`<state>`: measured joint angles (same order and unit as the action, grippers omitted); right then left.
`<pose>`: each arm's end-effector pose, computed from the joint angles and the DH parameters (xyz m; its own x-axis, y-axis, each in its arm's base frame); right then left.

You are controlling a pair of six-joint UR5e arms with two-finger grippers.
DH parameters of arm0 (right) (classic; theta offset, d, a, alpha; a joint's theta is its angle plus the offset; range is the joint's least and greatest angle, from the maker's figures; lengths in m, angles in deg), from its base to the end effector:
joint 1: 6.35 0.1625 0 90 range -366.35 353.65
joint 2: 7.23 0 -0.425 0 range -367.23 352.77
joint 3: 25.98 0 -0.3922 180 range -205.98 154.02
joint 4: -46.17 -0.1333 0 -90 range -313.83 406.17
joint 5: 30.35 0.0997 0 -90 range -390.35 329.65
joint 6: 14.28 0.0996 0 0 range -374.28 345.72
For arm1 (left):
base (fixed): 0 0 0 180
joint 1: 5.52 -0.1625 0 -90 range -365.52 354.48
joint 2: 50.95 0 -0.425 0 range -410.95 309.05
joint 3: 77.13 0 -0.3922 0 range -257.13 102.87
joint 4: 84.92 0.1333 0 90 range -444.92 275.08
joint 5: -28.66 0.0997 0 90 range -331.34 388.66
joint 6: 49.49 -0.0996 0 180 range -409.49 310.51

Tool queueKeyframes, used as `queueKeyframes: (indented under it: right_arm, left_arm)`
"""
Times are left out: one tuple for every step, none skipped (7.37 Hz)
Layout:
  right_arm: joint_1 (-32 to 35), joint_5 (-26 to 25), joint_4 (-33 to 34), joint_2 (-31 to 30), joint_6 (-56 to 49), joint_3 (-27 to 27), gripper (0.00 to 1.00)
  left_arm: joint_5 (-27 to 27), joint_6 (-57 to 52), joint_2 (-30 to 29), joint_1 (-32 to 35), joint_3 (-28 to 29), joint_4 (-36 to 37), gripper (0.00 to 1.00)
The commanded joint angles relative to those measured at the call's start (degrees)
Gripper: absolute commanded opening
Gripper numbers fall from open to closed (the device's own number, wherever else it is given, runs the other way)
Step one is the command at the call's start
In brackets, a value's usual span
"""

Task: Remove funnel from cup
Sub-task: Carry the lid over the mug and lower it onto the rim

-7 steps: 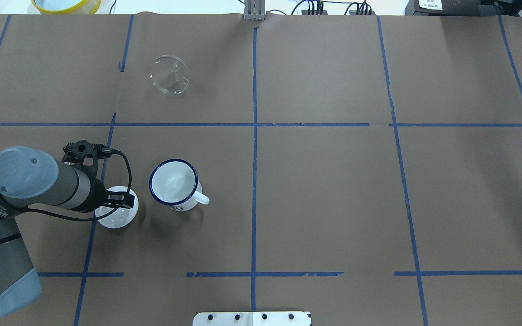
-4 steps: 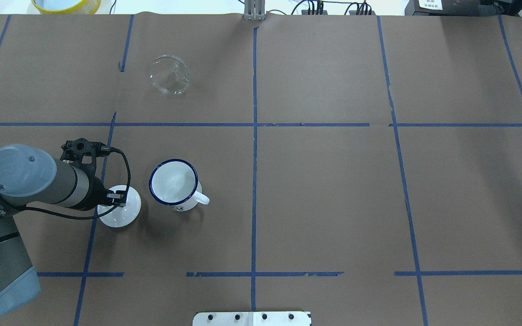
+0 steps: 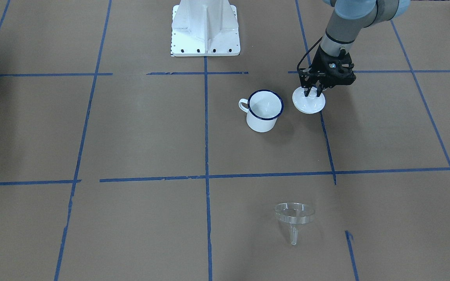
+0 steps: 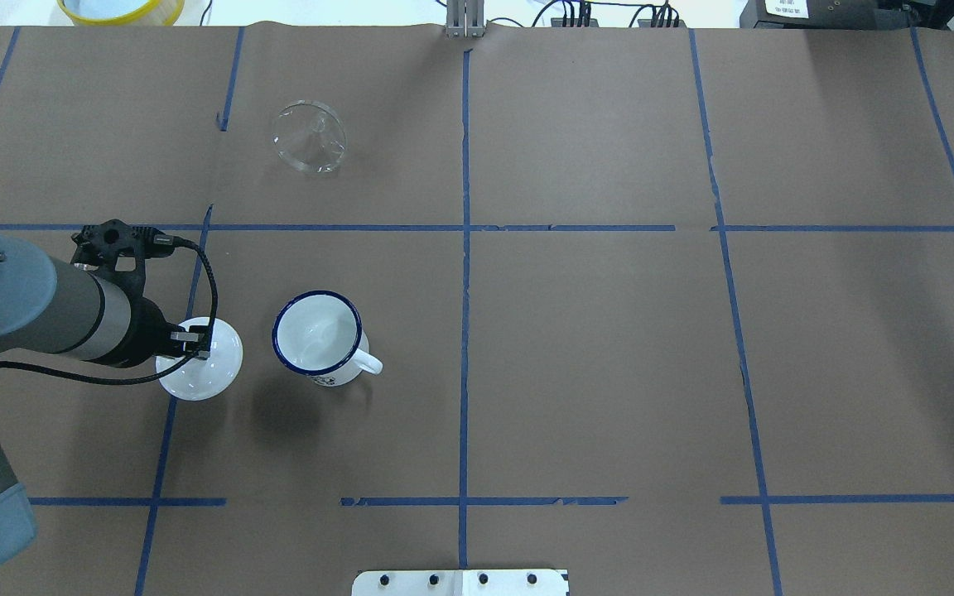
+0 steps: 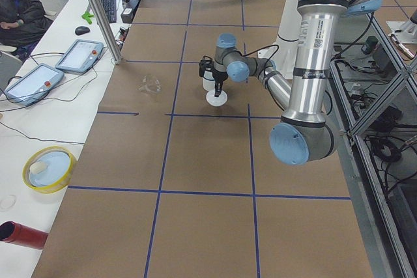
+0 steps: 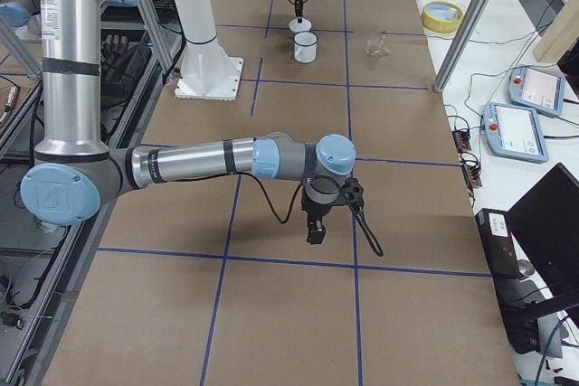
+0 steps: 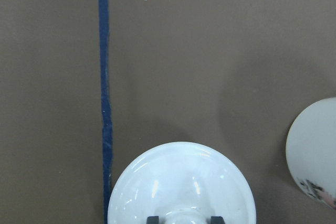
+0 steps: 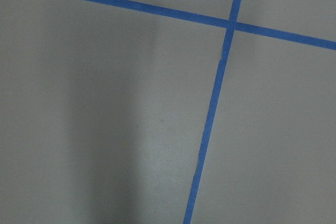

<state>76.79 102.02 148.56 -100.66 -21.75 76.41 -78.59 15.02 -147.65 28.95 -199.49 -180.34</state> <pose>0.0111 -0.4617 0.6051 0.7166 -0.1767 0.6748 0.2142 0.9764 0.0281 0.3468 -0.3640 0.3355 0.6899 0.0249 -0.7235 0.0801 0.9906 0.1105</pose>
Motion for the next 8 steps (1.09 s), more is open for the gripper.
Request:
queueKeyframes:
  right_arm:
    - [0.0, 0.0, 0.0, 0.0, 0.0, 0.01, 1.0]
    - [0.0, 0.0, 0.0, 0.0, 0.0, 0.01, 1.0]
    - [0.0, 0.0, 0.0, 0.0, 0.0, 0.01, 1.0]
    - [0.0, 0.0, 0.0, 0.0, 0.0, 0.01, 1.0]
    - [0.0, 0.0, 0.0, 0.0, 0.0, 0.01, 1.0]
    - [0.0, 0.0, 0.0, 0.0, 0.0, -0.08, 1.0]
    - [0.0, 0.0, 0.0, 0.0, 0.0, 0.01, 1.0]
    - [0.0, 0.0, 0.0, 0.0, 0.0, 0.01, 1.0]
  left_arm:
    - [-0.24, 0.09, -8.7, 0.69, -4.56, 13.35, 0.0]
    - [-0.41, 0.26, -16.6, 0.6, -2.82, 19.69, 0.0]
    - [-0.76, 0.96, -20.07, 0.17, 0.42, 20.36, 0.0]
    - [-0.68, 0.97, -22.54, 0.07, 3.59, 20.19, 0.0]
    - [-0.68, 0.97, -23.7, 0.07, 5.79, 19.76, 0.0]
    - [-0.68, 0.97, -23.71, -0.01, 7.64, 17.58, 0.0]
    - [-0.68, 0.97, -23.71, -0.01, 8.97, 16.34, 0.0]
    - [-0.76, 0.97, -23.71, -0.19, 9.07, 16.15, 0.0]
